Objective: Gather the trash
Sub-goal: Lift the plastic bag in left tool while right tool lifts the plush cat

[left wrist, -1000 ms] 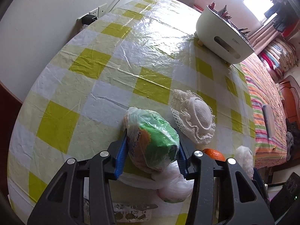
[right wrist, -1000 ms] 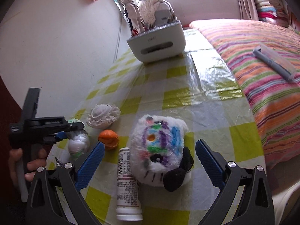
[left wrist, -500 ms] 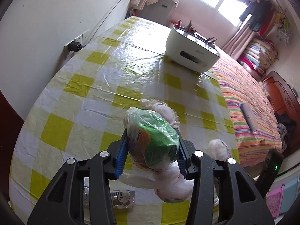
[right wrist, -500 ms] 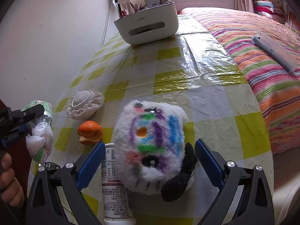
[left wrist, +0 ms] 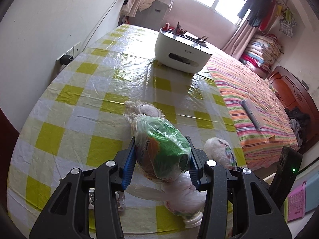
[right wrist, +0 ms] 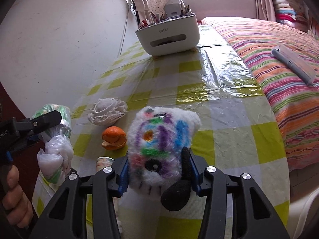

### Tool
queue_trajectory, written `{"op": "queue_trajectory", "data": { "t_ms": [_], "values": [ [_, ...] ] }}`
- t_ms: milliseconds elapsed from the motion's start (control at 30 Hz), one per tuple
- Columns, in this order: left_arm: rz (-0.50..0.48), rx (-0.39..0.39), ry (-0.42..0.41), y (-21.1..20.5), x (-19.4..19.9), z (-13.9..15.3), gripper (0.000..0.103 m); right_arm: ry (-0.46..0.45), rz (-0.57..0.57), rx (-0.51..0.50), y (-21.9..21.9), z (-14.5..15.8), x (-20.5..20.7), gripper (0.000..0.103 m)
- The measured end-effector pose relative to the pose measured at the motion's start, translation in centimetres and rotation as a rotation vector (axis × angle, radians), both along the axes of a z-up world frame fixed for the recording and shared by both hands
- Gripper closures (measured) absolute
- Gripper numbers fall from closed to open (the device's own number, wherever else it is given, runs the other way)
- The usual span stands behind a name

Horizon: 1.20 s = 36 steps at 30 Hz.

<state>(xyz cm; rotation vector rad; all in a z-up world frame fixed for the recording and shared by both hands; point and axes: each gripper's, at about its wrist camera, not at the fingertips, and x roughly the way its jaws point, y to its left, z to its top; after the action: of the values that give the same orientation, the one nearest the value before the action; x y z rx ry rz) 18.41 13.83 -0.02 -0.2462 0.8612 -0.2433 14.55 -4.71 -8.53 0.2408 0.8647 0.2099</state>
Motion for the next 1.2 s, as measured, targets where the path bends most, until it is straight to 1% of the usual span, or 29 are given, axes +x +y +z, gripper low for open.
{"op": "queue_trajectory", "data": {
  "t_ms": [100,300,500,667,800,1200],
  "values": [
    [-0.007,0.006,-0.010,-0.3,-0.3,0.1,0.059,0.002,-0.004,0.003,-0.2,0.0,-0.6,0.056],
    [-0.007,0.006,-0.027,-0.4,-0.9,0.5,0.059,-0.039,-0.011,-0.009,-0.7,1.1,-2.3,0.056],
    [-0.003,-0.003,-0.041,-0.5,-1.4,0.6,0.059,-0.053,-0.020,-0.024,-1.8,1.7,-4.0,0.056],
    [-0.012,-0.007,-0.045,-1.2,-1.8,0.5,0.058,-0.029,-0.056,-0.020,-3.4,1.2,-4.4,0.056],
    [-0.022,0.006,-0.049,-1.8,-2.0,0.4,0.058,-0.029,-0.070,-0.021,-4.2,1.2,-4.7,0.056],
    [-0.031,0.012,-0.035,-2.1,-1.9,-0.1,0.058,-0.026,-0.066,-0.022,-4.2,1.1,-4.6,0.056]
  ]
}}
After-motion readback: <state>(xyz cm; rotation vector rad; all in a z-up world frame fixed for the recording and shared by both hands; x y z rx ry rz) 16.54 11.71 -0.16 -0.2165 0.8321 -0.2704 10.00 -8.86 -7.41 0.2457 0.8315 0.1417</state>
